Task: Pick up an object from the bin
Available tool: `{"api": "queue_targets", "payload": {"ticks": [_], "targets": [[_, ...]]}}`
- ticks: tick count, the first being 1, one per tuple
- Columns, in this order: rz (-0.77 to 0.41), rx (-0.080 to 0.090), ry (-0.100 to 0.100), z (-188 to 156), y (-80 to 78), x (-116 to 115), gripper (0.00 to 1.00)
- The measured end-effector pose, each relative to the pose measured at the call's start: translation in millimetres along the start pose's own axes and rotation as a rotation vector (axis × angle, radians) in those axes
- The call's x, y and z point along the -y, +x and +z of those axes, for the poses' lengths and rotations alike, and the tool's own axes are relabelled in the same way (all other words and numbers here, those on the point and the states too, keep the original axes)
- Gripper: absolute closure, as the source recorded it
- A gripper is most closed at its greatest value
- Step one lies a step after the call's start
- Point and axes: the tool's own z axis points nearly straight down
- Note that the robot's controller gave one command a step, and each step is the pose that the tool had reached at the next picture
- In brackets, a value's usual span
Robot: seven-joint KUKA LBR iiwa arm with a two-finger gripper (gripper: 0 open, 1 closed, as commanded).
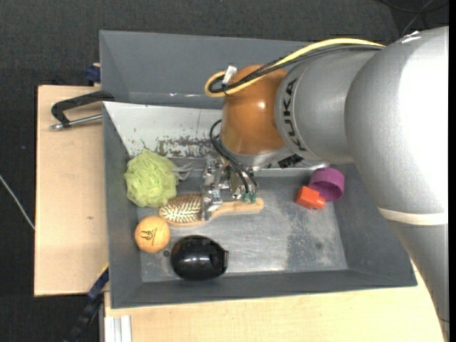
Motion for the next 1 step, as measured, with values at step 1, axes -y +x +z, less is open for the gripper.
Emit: {"api": "queue_targets", "payload": {"ticks": [1], "targets": [[0.0, 0.0, 0.0, 0.0, 0.0, 0.0, 1.0]]}}
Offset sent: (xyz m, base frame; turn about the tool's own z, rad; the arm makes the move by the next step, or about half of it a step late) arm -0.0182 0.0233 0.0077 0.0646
